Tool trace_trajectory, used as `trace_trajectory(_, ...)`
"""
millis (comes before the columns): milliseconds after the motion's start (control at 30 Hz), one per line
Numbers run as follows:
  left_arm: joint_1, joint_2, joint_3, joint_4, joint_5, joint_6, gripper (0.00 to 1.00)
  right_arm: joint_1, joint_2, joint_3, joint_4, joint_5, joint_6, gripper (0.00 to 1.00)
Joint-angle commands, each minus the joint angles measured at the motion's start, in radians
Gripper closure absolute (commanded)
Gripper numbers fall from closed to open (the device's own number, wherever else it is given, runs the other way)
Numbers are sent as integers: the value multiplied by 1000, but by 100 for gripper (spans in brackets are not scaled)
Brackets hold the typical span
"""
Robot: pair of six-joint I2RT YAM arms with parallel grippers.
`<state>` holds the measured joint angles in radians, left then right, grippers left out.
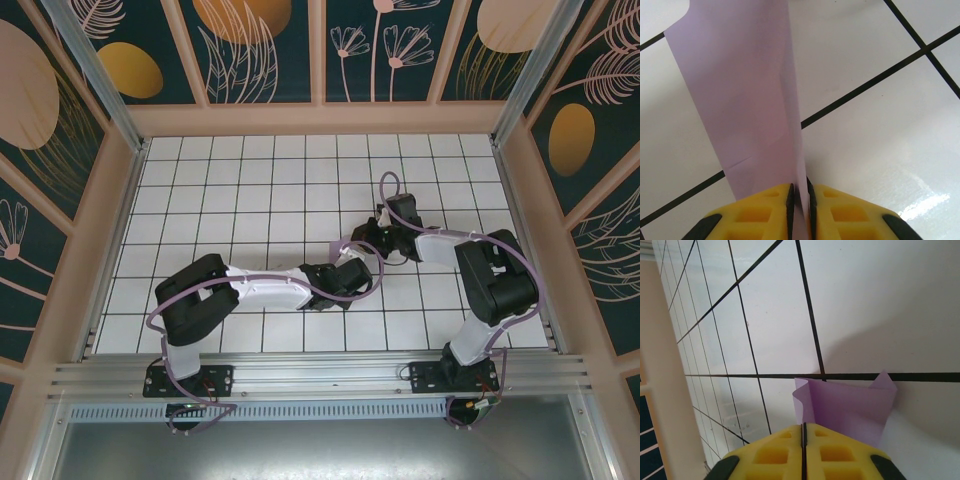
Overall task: Fold a paper plane with a square sheet of paper (fold left side to right side)
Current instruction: Fold the wing for the fifth time at the center of the table.
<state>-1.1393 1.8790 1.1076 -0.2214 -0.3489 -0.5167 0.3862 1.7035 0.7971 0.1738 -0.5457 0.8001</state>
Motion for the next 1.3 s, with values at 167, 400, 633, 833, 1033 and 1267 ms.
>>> trace_trajectory(167,14,14,24,-3,54,-11,84,-29,-62,102,-124,84,-140,64)
trace_trajectory(400,70,-17,-8,46,150,-32,89,-70,-275,44,-200,291,-215,31)
trace_trajectory(633,133,-21,-29,112,297,-51,90,-109,-457,-147,-186,348,-218,11)
trace_trajectory(833,183,-17,-42,182,417,-93,92,-108,-450,-278,-89,203,-176,11)
trace_trajectory(1033,236,0,-64,261,535,-165,93,-92,-406,-352,44,107,-94,13)
trace_trajectory(1267,263,9,-91,341,599,-215,97,-63,-342,-351,136,75,-43,22)
